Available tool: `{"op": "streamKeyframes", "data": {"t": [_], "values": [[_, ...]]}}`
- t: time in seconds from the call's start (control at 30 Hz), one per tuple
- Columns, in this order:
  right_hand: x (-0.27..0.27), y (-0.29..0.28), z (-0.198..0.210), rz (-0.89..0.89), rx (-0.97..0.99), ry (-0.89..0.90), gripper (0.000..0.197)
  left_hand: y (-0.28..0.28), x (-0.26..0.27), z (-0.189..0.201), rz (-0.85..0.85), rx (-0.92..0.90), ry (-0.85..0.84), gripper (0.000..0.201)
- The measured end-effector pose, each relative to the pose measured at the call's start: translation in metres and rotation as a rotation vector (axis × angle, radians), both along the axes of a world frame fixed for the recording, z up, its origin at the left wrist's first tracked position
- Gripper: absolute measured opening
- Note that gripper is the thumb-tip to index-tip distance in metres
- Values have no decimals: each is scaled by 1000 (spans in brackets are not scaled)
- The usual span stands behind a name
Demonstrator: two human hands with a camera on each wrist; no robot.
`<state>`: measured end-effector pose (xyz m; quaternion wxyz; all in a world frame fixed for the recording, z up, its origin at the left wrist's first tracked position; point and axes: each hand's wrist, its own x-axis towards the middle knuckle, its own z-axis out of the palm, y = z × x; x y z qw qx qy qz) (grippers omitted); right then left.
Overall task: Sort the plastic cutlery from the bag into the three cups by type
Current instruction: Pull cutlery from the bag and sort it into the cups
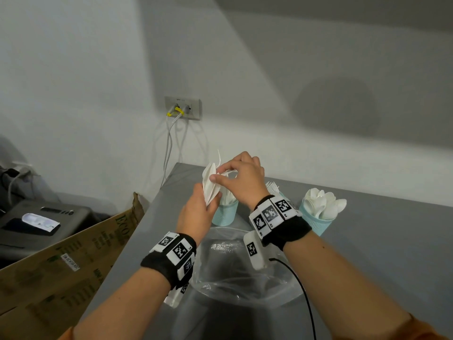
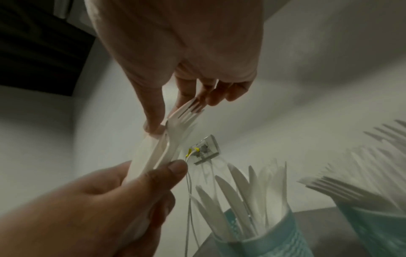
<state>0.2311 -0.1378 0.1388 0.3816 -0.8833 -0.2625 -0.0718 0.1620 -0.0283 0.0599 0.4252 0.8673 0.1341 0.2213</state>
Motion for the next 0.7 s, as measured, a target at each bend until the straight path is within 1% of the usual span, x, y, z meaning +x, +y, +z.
{"op": "streamKeyframes", "data": {"t": [0.13,0.23,0.4,0.43,0.53,0.7], "values": [[0,-2,4,13,5,99,21,-6,-6,2,-11,-2,-18,31],[0,-3,4,55,85,145,10,-9,-7,4,-15,-121,-42,26],[0,-8,10,42,209,185,17,-12,-5,3,-70,-379,-44,31],[1,-9,11,37,224,192,16,-12,-4,1,-85,-401,-39,33],[1,-18,29,47,302,173,15,-11,-1,-4,-123,-399,-41,33],[2,-39,84,39,552,56,16,-5,3,-10,-104,-348,-29,28]]}}
